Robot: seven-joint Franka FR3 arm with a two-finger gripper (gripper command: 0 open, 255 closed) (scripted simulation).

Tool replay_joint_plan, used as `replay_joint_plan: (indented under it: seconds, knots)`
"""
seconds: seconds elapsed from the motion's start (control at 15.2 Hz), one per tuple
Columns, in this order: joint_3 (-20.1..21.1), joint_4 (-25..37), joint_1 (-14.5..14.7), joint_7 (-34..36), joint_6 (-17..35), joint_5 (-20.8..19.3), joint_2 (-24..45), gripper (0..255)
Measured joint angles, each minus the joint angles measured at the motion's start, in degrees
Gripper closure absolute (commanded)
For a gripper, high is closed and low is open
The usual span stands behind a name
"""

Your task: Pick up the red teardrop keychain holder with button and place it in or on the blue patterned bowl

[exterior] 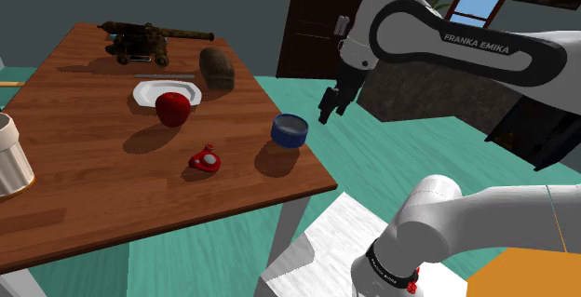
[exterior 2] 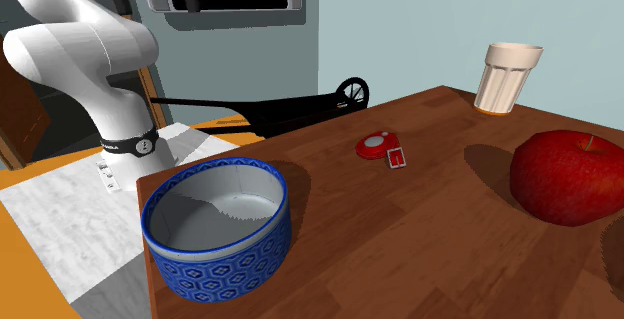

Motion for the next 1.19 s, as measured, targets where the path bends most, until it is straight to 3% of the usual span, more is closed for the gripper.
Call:
replay_joint_plan:
  seconds: [0.4,0.79,1.19]
  knots:
    - [3.6,-2.1,0.5,5.9,7.2,2.3,4.0,0]
    - [9.5,-1.8,0.8,15.3,18.6,4.6,13.8,0]
    - [14.9,2.4,-0.1,24.9,28.1,4.0,25.6,0]
